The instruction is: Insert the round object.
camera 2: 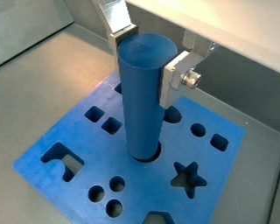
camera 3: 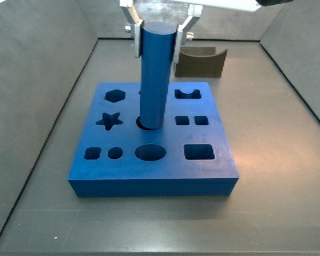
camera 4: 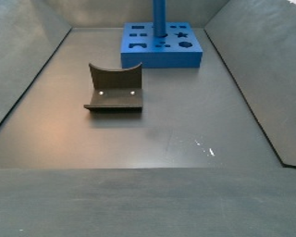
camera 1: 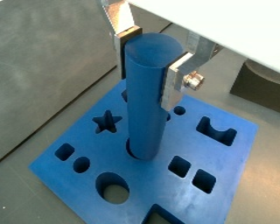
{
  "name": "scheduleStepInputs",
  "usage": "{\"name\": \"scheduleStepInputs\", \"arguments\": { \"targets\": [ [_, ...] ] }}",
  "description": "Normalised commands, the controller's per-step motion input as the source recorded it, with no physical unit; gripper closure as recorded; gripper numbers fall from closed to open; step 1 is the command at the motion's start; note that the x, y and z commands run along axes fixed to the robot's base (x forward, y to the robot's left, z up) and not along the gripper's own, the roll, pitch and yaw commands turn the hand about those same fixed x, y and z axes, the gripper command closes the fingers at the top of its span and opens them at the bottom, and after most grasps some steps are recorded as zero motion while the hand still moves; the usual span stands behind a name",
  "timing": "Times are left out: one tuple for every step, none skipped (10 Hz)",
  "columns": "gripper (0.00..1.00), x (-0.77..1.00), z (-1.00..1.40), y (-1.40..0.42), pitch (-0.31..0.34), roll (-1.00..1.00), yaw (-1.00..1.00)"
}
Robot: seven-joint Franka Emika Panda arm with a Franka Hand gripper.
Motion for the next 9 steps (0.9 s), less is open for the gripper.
{"name": "scheduleStepInputs", "arguments": {
  "targets": [
    [1.00,-0.05,-0.19,-0.02,-0.029,0.00,0.00],
    [1.00,-0.15,-0.15,0.00,-0.034,0.00,0.00],
    [1.00,-0.19,-0.11,0.00,-0.036,0.00,0.00],
    [1.00,-0.11,-0.14,0.00,-0.007,0.00,0.00],
    [1.00,0.00,-0.26,0.00,-0.010,-0.01,-0.03],
    [1.00,0.10,-0.34,0.00,-0.009,-0.05,-0.09],
    [1.00,0.19,-0.30,0.00,0.000,-0.03,-0.13],
    [1.00,0.00,-0.25,0.05,-0.060,-0.03,-0.05],
    [1.00,-0.14,-0.19,0.03,-0.100,-0.01,0.00]
  ]
}}
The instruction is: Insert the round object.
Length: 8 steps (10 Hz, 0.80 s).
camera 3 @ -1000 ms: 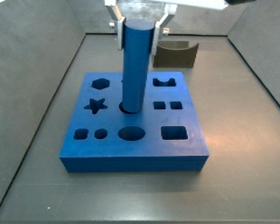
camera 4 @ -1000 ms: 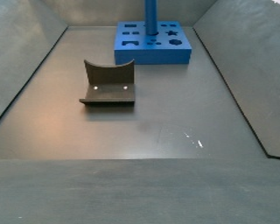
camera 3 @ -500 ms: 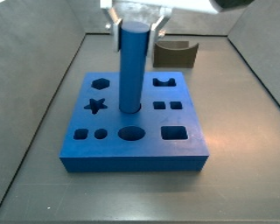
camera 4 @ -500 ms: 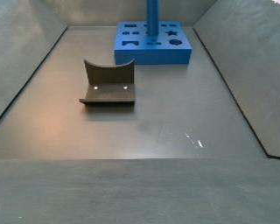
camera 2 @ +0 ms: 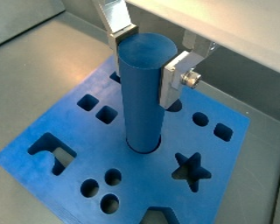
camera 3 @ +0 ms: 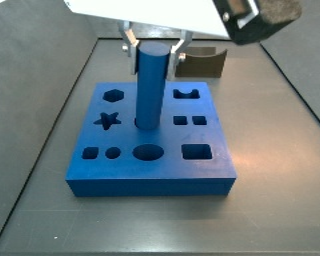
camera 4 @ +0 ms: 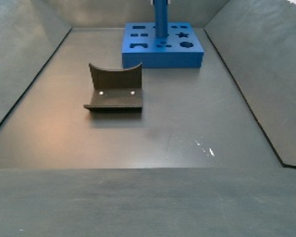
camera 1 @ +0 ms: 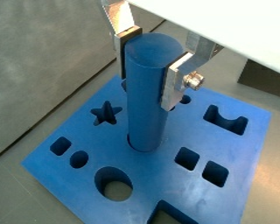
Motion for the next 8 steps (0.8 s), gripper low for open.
{"name": "scheduleStepInputs", "arguments": {
  "targets": [
    [1.00,-0.15,-0.20,0.05,-0.107,-0.02,0.00],
    [1.00,-0.18,-0.23,0.06,-0.123,-0.03,0.00],
    [1.00,-0.14,-0.27,0.04,-0.117,-0.03,0.00],
    [1.00,-0.11,-0.25,0.04,-0.107,-0.05,0.00],
    [1.00,-0.10,-0.22,0.00,-0.114,-0.05,0.00],
    [1.00,-0.11,-0.29,0.00,-0.131,-0.05,0.00],
    [1.00,-0.11,-0.28,0.00,-0.131,-0.06,0.00],
    [1.00,-0.09,-0.20,0.02,-0.087,-0.07,0.00]
  ]
}}
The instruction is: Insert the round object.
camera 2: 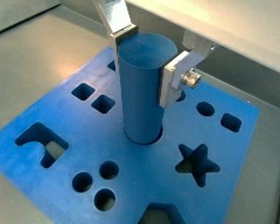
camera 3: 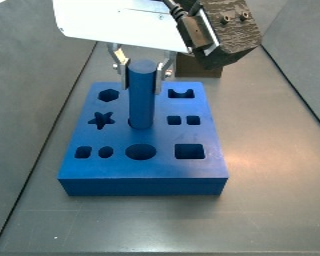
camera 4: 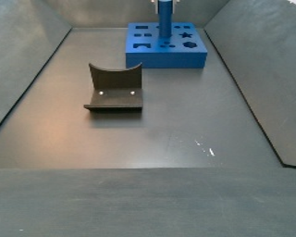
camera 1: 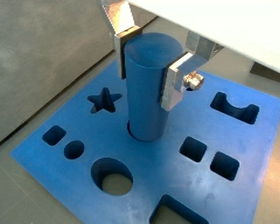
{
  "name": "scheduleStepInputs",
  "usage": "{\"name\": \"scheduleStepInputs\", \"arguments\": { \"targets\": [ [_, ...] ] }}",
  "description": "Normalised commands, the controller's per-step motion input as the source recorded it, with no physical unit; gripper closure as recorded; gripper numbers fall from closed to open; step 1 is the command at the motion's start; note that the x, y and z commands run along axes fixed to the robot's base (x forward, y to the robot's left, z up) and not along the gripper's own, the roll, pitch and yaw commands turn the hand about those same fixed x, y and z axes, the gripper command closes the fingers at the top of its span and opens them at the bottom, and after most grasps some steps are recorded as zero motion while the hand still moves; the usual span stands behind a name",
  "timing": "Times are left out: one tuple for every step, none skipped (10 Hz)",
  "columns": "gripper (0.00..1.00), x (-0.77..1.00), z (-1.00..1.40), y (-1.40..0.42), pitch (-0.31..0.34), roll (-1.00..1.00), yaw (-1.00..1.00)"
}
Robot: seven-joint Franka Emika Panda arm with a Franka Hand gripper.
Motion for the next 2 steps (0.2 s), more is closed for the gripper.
{"name": "scheduleStepInputs", "arguments": {
  "targets": [
    [1.00,-0.06,-0.06,0.00,-0.069,-0.05,-0.01],
    [1.00,0.00,0.00,0.00,0.000,0.00,0.00]
  ]
}}
